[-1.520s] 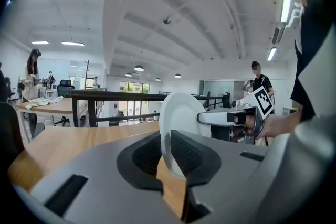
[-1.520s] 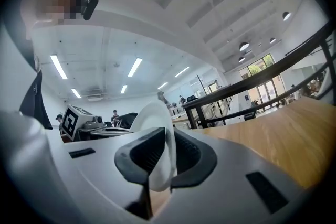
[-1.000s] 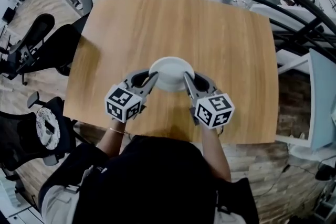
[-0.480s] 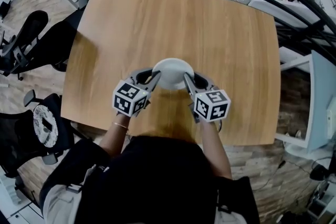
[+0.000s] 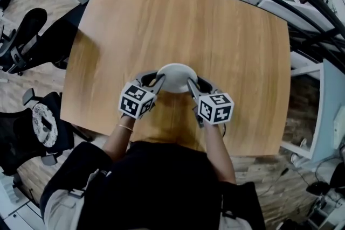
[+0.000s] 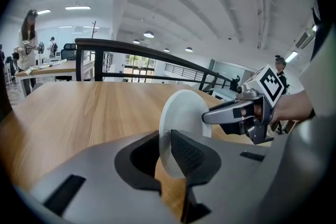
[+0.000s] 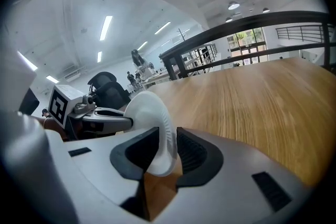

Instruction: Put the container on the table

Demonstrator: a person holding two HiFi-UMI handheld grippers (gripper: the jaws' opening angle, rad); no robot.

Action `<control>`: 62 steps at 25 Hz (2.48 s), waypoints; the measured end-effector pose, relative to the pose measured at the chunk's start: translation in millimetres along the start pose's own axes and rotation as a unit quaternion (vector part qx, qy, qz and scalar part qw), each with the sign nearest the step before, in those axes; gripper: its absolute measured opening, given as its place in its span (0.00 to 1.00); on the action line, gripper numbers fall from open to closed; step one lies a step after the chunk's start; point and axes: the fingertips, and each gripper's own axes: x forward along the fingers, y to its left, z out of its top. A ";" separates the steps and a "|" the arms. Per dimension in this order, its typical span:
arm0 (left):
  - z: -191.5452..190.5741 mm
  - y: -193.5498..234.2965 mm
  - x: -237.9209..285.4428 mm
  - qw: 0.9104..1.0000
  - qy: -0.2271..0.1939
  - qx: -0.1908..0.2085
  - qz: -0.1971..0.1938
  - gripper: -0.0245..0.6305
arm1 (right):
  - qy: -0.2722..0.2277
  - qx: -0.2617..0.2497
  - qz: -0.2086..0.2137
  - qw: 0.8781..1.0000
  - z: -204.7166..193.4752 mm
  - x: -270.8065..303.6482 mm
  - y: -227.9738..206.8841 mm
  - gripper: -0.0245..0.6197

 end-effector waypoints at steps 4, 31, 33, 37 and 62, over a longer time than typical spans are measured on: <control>-3.6 8.2 9.2 1.000 0.005 -0.001 0.009 0.11 | 0.012 0.001 0.006 1.000 -0.3 9.8 -4.7 0.21; -28.8 34.1 37.7 0.996 0.061 -0.014 0.060 0.28 | 0.042 -0.005 -0.013 0.999 -11.6 38.6 -28.7 0.29; -28.0 33.7 36.7 0.996 0.061 -0.015 0.059 0.28 | 0.040 -0.007 -0.018 0.999 -10.7 37.6 -31.0 0.30; -23.9 32.4 31.5 0.997 0.054 -0.020 0.057 0.28 | 0.037 -0.006 -0.022 0.999 -8.4 35.7 -32.4 0.30; 44.5 -12.5 -32.8 0.996 -0.047 0.015 0.074 0.10 | -0.115 -0.026 0.006 0.993 73.5 -41.9 23.1 0.11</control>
